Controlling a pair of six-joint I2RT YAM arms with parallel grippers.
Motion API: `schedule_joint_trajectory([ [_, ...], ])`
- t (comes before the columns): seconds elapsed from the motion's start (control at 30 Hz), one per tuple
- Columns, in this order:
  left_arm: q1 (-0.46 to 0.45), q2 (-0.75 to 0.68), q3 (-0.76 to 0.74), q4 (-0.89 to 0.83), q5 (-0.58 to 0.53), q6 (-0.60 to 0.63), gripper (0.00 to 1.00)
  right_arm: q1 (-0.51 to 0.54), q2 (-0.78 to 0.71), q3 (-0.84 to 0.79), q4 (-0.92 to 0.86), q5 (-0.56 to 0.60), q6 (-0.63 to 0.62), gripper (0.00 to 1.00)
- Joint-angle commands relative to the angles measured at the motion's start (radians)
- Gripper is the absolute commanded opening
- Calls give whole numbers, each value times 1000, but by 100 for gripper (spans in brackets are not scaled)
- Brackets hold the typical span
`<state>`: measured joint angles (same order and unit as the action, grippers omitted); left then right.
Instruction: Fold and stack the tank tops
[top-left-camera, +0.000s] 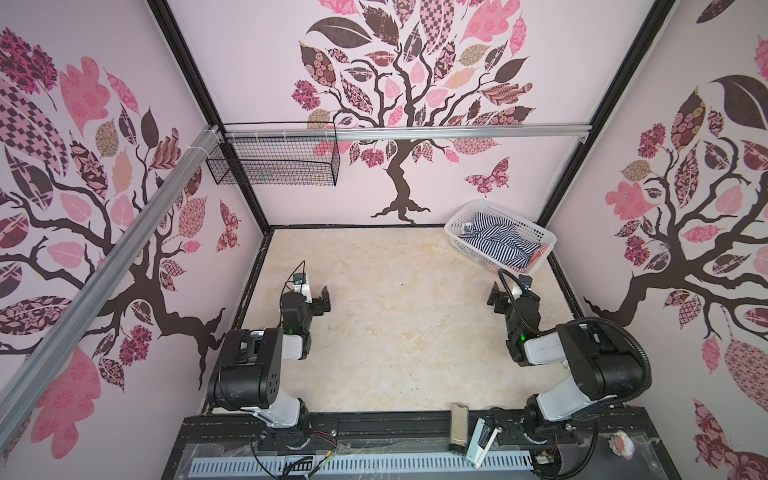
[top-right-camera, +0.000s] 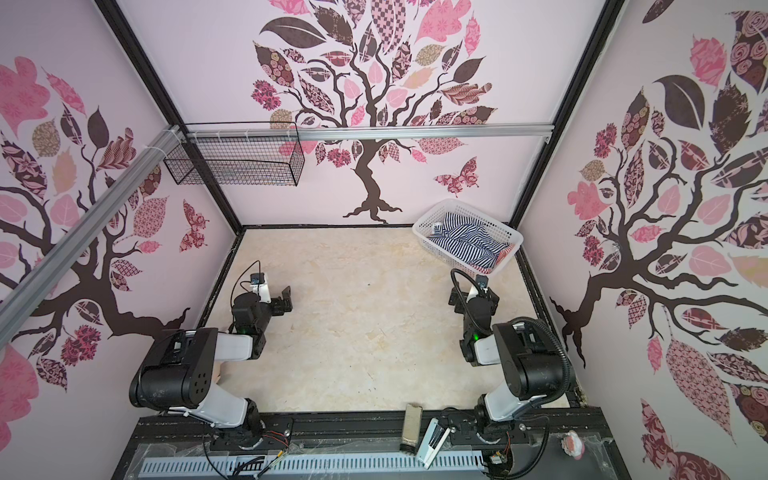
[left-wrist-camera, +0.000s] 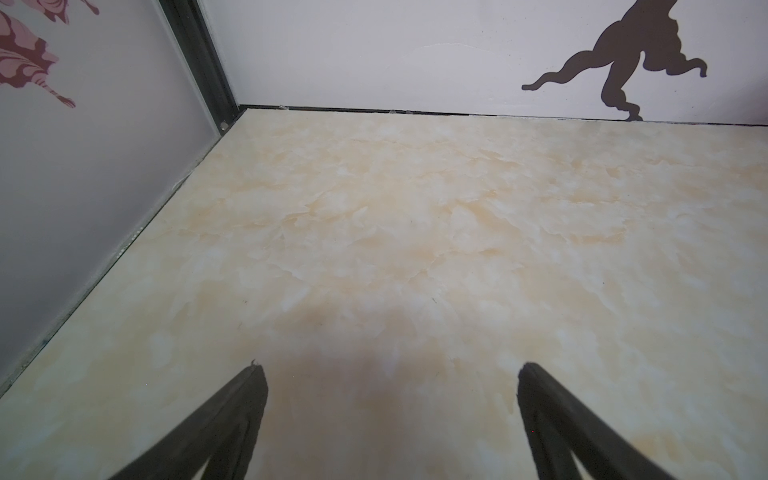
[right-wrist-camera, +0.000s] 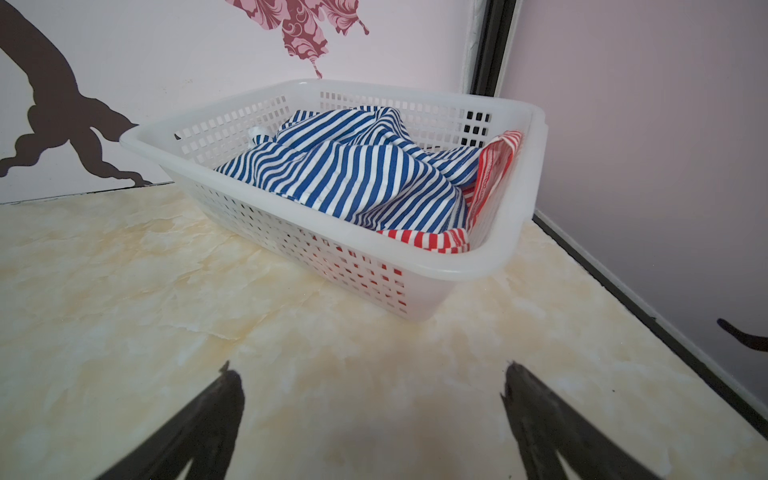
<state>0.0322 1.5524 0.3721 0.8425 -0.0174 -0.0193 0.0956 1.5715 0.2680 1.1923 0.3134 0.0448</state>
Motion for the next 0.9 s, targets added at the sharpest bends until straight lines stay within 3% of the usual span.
schedule_joint_trajectory([
  [0.0, 3, 4, 21, 6, 7, -1, 98, 0, -1, 4, 16, 0, 2, 100],
  [0.7, 23, 5, 15, 18, 23, -20, 98, 0, -1, -1, 24, 3, 1, 100],
  [0.87, 52, 0, -25, 89, 48, -49, 98, 0, -5, -18, 55, 10, 1, 99],
])
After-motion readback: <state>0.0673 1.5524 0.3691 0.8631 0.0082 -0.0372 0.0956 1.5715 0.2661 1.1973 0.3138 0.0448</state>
